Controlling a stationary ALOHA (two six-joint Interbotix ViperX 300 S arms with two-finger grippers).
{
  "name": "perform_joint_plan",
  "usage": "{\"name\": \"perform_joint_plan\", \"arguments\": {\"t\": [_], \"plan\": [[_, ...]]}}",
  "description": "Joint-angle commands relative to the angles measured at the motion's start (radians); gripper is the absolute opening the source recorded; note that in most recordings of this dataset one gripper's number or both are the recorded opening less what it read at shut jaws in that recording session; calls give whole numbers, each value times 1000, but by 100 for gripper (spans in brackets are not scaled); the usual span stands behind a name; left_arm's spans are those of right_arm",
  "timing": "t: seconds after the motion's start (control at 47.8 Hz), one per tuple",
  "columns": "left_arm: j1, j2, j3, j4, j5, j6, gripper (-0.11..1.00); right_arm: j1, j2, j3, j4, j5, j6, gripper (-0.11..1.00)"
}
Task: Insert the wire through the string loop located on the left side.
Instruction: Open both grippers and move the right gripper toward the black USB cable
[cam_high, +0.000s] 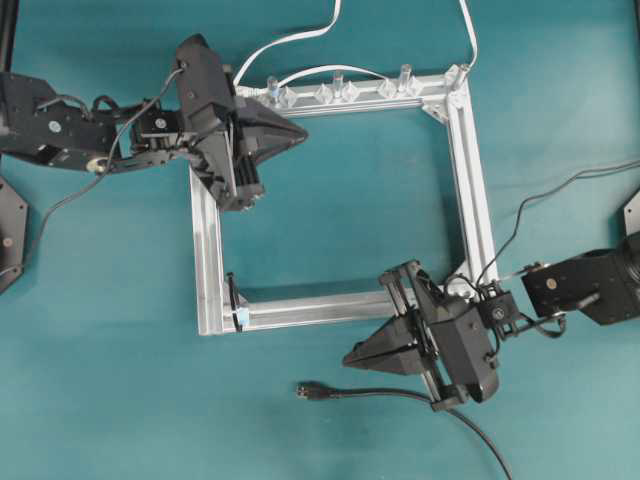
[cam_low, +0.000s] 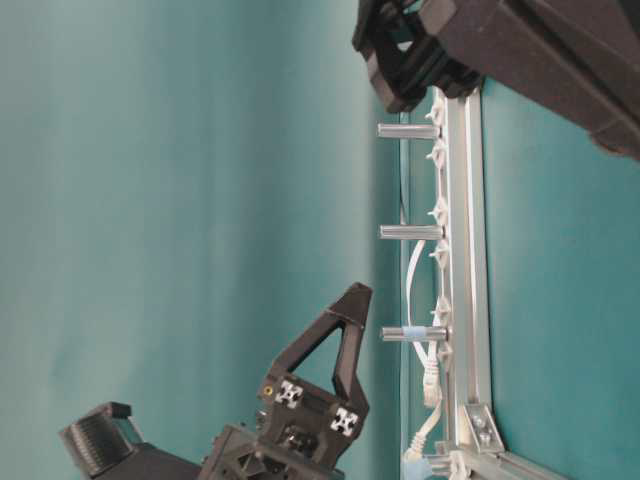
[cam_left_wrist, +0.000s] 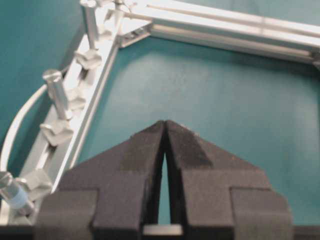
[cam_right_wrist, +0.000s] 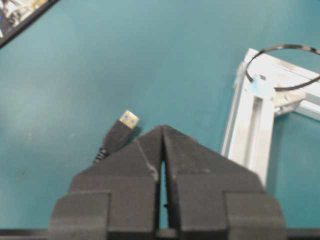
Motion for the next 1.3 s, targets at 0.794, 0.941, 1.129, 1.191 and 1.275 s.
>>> {"name": "perform_joint_plan", "arguments": {"t": [0.794, 0.941, 1.129, 1.191, 1.275], "plan": [[-28, -100, -29, 3, 147, 11, 70, 2, -38, -6, 26, 0, -2, 85], [-35, -97, -26, 3, 181, 12, 91, 2, -38, -6, 29, 3, -2, 85], [-41, -100, -26, 5, 184, 14, 91, 2, -38, -6, 29, 3, -2, 85], [-41, -100, -26, 5, 184, 14, 91, 2, -38, -8, 29, 3, -2, 85], [-41, -100, -26, 3, 184, 12, 91, 2, -40, -8, 29, 5, -2, 85]]}}
